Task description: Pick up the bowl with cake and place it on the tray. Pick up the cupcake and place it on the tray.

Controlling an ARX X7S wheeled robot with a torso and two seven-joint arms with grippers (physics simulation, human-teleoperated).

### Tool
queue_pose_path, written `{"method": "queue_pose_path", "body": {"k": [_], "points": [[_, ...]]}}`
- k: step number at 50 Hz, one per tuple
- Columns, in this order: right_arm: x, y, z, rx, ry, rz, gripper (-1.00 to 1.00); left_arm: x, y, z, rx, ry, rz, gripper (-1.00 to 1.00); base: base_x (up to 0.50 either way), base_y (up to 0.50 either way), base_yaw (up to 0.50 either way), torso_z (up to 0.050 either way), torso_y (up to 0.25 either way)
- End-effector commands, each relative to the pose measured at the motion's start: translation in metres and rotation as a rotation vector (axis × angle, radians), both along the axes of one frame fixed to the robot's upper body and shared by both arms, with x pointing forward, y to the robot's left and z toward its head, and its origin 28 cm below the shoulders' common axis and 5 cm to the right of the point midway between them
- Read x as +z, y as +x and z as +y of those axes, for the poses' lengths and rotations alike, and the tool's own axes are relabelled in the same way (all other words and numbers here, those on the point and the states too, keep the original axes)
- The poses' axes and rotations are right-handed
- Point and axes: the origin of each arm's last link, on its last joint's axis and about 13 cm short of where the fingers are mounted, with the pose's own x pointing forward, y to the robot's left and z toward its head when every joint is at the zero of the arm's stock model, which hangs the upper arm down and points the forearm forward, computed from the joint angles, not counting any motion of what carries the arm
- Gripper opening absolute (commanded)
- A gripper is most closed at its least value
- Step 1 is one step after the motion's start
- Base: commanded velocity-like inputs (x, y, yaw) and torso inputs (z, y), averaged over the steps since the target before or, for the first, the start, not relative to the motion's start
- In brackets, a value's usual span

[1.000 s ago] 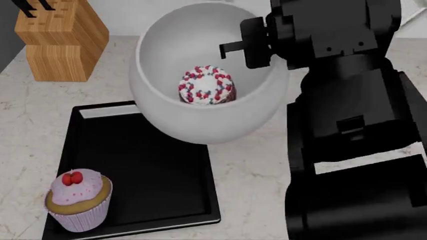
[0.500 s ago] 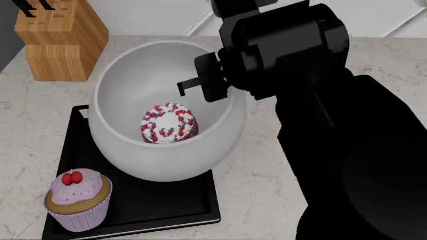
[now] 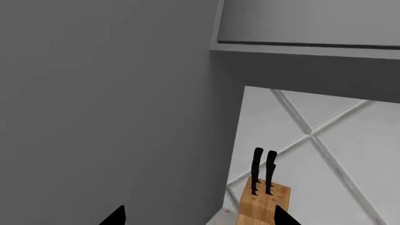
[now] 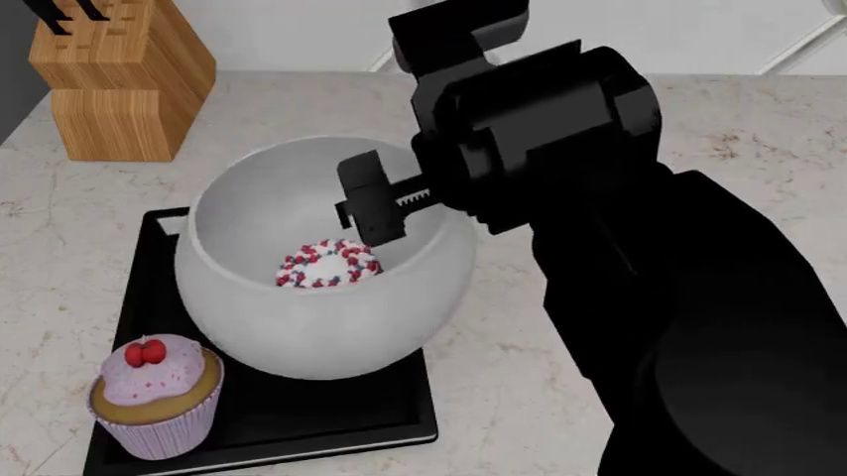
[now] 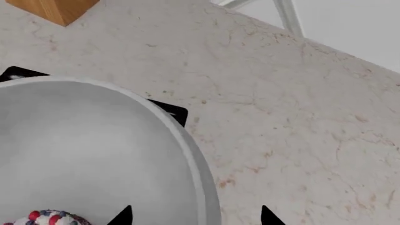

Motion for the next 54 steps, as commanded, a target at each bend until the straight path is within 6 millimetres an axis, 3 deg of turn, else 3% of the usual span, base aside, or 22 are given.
{"method": "queue_pose_path", "body": {"k": [1, 13, 23, 32, 33, 37, 40, 41, 42, 45, 47, 54], "points": [[0.001, -0.001, 0.008, 0.046, 0.044, 0.001, 1.0, -0.001, -0.001, 0.0, -0.002, -0.006, 0.014, 1.0, 0.0, 0.0, 0.0, 0.0, 0.0], [0.026, 0.0, 0.012, 0.106, 0.042, -0.097, 1.0, -0.001, 0.009, 0.0, -0.014, -0.003, 0.009, 1.0, 0.0, 0.0, 0.0, 0.0, 0.0], [0.096, -0.004, 0.006, 0.141, 0.07, -0.323, 1.0, 0.002, 0.018, -0.001, -0.03, -0.002, -0.009, 1.0, 0.0, 0.0, 0.0, 0.0, 0.0], [0.162, -0.017, -0.022, 0.071, 0.051, -0.639, 1.0, 0.001, 0.042, -0.004, -0.063, 0.004, -0.024, 1.0, 0.0, 0.0, 0.0, 0.0, 0.0], [0.162, -0.024, -0.053, -0.059, 0.076, -0.676, 1.0, -0.001, 0.047, -0.003, -0.067, 0.004, -0.02, 1.0, 0.0, 0.0, 0.0, 0.0, 0.0], [0.146, -0.068, -0.071, -0.095, 0.049, -0.797, 1.0, -0.006, 0.065, -0.003, -0.099, -0.009, -0.002, 1.0, 0.0, 0.0, 0.0, 0.0, 0.0], [0.106, -0.098, -0.086, -0.167, 0.003, -0.817, 1.0, -0.008, 0.081, -0.002, -0.108, -0.009, 0.004, 1.0, 0.0, 0.0, 0.0, 0.0, 0.0], [0.099, -0.102, -0.086, -0.182, 0.005, -0.814, 1.0, -0.009, 0.085, -0.002, -0.11, -0.011, 0.008, 1.0, 0.0, 0.0, 0.0, 0.0, 0.0], [0.077, -0.108, -0.086, -0.21, -0.001, -0.81, 1.0, -0.009, 0.093, -0.004, -0.122, -0.027, 0.007, 1.0, 0.0, 0.0, 0.0, 0.0, 0.0], [0.036, -0.131, -0.083, -0.218, 0.054, -0.769, 1.0, -0.012, 0.106, -0.01, -0.17, -0.044, 0.018, 1.0, 0.0, 0.0, 0.0, 0.0, 0.0], [0.018, -0.144, -0.084, -0.254, 0.068, -0.75, 1.0, -0.015, 0.112, -0.01, -0.181, -0.055, 0.025, 1.0, 0.0, 0.0, 0.0, 0.0, 0.0], [0.002, -0.155, -0.084, -0.346, 0.009, -0.769, 1.0, -0.016, 0.117, -0.01, -0.224, -0.035, 0.04, 1.0, 0.0, 0.0, 0.0, 0.0, 0.0]]}}
